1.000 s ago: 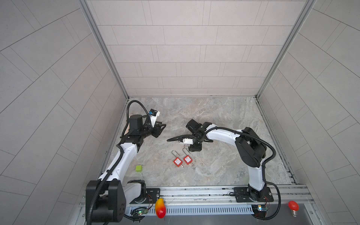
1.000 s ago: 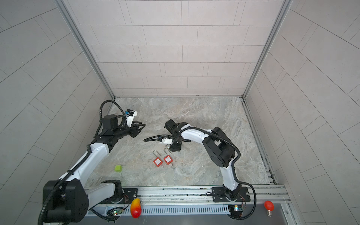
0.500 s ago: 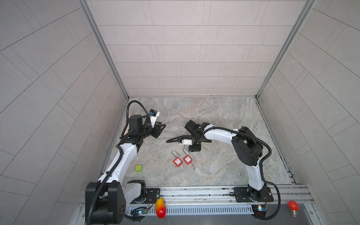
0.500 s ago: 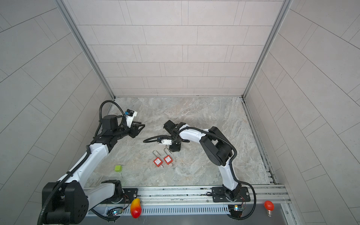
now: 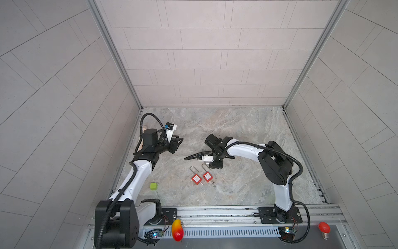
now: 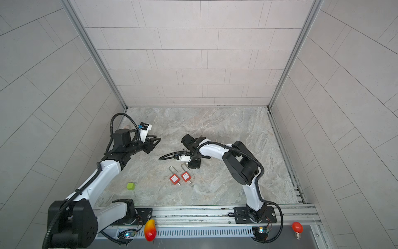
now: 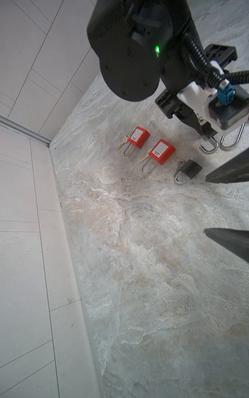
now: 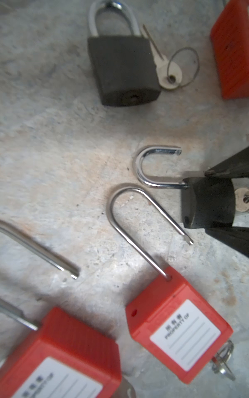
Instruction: Lock with the key
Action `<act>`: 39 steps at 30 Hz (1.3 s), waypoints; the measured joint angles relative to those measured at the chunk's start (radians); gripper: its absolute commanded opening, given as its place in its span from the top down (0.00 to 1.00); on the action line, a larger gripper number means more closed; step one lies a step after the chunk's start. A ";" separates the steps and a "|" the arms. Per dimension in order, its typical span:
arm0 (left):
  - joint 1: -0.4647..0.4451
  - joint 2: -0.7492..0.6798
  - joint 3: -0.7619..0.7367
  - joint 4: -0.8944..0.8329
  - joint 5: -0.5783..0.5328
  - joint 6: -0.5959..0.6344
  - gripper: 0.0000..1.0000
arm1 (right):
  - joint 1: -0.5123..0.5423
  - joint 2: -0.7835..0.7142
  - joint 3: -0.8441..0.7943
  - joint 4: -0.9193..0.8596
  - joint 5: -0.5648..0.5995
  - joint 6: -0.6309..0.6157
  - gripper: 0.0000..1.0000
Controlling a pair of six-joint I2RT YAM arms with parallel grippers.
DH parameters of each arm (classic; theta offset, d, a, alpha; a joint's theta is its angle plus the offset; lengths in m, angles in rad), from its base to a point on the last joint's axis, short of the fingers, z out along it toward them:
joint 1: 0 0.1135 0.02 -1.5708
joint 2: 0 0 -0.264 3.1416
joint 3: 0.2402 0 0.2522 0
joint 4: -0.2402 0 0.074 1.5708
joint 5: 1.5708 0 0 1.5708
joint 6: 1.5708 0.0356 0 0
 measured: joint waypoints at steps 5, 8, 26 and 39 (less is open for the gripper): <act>0.000 0.001 -0.054 0.072 0.031 0.026 0.60 | -0.030 -0.108 -0.015 -0.021 -0.064 -0.012 0.79; 0.000 0.000 -0.089 0.137 0.046 0.050 0.59 | -0.075 -0.188 -0.015 -0.031 -0.129 -0.027 0.79; -0.219 -0.034 -0.188 0.303 0.202 0.337 0.53 | -0.155 -0.277 0.054 -0.148 -0.336 -0.152 0.79; -0.328 -0.031 -0.151 0.230 0.179 0.645 0.55 | -0.150 -0.273 0.116 -0.221 -0.407 -0.194 0.79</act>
